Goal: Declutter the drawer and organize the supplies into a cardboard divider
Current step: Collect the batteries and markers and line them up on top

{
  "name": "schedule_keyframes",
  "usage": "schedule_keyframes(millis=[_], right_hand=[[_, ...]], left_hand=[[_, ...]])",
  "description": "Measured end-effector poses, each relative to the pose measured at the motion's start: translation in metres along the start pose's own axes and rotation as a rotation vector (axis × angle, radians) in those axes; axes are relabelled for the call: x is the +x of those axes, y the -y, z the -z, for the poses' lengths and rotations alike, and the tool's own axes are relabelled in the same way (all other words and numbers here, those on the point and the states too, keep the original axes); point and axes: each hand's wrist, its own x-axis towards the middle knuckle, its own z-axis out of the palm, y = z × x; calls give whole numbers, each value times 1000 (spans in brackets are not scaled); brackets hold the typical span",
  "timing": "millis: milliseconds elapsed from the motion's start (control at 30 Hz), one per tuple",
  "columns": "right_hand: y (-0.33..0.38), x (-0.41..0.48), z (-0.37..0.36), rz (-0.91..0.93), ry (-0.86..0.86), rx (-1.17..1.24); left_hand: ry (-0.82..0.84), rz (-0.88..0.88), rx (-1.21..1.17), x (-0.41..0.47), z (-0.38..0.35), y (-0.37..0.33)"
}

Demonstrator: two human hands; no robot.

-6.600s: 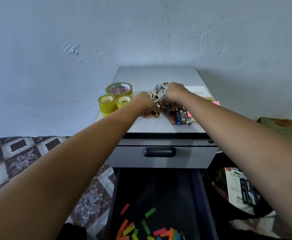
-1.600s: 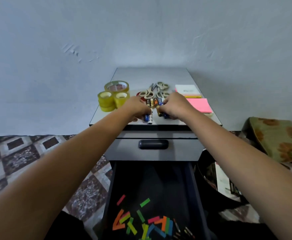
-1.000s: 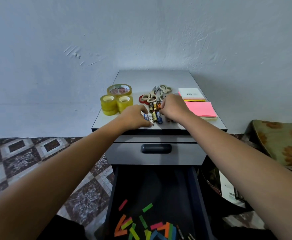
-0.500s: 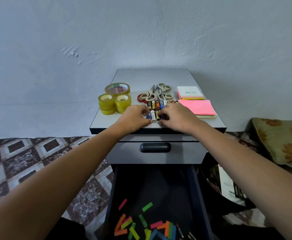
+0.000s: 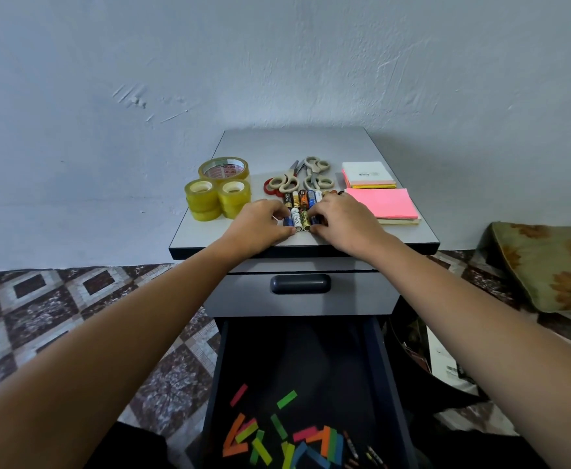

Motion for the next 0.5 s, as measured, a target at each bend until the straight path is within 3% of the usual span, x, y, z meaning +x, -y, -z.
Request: schedule_keyframes(millis=[500], right_hand=[[0,-5,-3,5,-37,98]], left_hand=[[-17,-6,-24,-6,3,0]])
